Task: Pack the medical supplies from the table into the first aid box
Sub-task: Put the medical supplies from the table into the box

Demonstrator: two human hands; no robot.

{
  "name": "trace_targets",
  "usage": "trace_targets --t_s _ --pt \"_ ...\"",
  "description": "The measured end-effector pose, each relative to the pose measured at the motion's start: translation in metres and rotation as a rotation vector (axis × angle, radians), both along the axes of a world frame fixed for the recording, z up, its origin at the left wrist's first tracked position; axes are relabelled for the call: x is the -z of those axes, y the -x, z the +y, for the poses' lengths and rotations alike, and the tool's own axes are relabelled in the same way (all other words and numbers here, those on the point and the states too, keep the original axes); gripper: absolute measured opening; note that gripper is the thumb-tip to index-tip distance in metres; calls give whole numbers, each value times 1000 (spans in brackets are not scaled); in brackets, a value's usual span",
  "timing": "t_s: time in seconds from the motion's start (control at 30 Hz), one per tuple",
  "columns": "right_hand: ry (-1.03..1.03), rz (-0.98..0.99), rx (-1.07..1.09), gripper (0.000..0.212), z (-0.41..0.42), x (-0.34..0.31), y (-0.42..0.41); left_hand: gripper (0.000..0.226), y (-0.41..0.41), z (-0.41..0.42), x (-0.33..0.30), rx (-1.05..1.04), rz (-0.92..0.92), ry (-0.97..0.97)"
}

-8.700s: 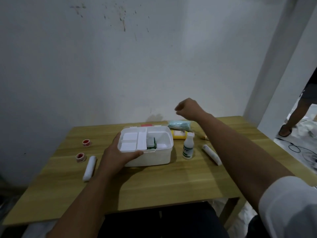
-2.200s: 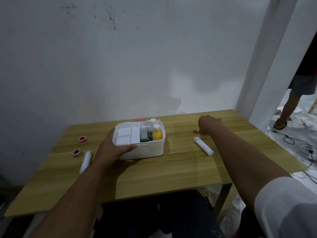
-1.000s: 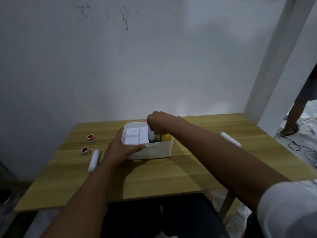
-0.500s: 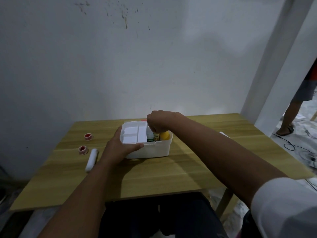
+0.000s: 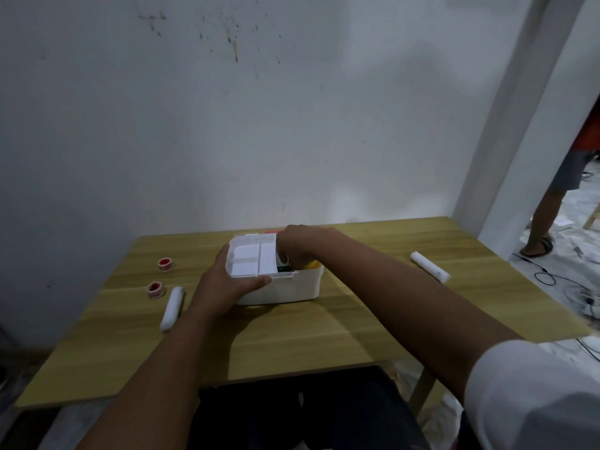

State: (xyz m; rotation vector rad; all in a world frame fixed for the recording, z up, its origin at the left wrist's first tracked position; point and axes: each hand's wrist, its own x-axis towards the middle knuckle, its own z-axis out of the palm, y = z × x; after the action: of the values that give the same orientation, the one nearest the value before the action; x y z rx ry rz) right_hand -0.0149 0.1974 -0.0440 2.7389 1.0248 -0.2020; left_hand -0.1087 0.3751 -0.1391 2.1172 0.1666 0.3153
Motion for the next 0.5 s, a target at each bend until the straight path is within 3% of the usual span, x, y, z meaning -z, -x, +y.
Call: trace_targets --t_s 0.1,0.27,0.37,0.5 --pt "-126 37 8 37 -10 -6 -1 120 0 1 1 1 15 0" --pt "-494 29 52 23 -47 -26 -5 136 -1 5 -1 8 56 0" --pt "-679 -33 191 18 -90 -27 -13 139 -2 7 0 17 53 5" --pt "-638 -117 502 20 -167 -3 -31 129 -2 6 -1 31 37 -1"
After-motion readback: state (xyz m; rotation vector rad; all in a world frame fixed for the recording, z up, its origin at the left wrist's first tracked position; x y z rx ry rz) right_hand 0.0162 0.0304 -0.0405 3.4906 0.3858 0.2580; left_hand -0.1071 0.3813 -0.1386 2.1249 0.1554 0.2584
